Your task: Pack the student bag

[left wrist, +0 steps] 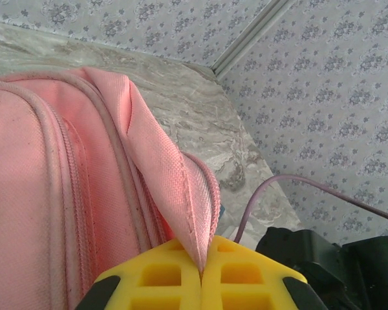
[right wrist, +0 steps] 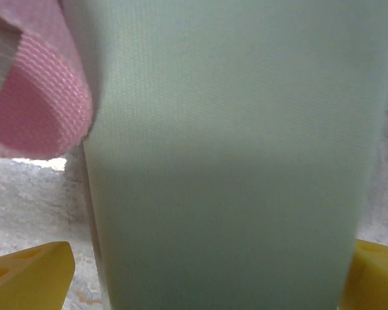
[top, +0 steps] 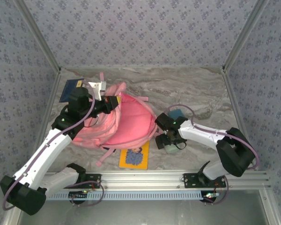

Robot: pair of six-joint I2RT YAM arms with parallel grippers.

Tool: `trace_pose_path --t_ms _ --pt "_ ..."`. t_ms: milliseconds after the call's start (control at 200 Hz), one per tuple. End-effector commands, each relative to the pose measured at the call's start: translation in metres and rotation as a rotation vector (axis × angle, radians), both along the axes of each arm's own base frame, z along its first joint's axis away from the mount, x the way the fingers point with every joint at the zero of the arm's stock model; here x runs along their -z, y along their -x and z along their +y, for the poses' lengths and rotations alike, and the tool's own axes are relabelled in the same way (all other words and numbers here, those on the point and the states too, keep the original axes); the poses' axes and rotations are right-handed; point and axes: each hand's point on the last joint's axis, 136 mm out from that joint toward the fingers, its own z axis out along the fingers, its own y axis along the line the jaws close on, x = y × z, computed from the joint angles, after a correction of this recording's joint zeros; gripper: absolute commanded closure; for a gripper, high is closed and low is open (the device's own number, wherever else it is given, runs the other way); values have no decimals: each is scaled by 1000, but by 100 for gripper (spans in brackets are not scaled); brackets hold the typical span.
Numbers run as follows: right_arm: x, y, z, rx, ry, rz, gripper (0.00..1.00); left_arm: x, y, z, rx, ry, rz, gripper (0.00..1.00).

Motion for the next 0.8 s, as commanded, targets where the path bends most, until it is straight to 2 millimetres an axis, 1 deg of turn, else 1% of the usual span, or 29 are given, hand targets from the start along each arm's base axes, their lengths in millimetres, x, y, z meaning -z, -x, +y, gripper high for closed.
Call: trace_pose_path --t_ms 0,105,235,300,420,485,560,655,794 --pt "11 3 -1 -21 16 27 0 -21 0 3 -17 29 -74 100" --pt "19 4 -4 -22 41 46 0 -21 1 2 -14 28 -74 100" --pt "26 3 -13 15 86 46 5 -20 0 2 -14 25 -75 100" --pt "25 2 -16 35 96 39 10 -20 0 2 -14 24 -75 100" --pt "22 3 -17 60 76 34 18 -21 0 2 -14 24 -75 100" --pt "19 4 -17 72 62 29 20 -20 -1 2 -14 23 -75 100" --pt "11 5 -18 87 51 15 22 -21 0 1 -11 24 -75 100" --pt "-6 5 -20 108 32 -19 22 -23 -1 -1 1 26 -72 100" --pt "-42 5 -32 139 11 -99 23 -30 2 -7 37 26 -76 100"
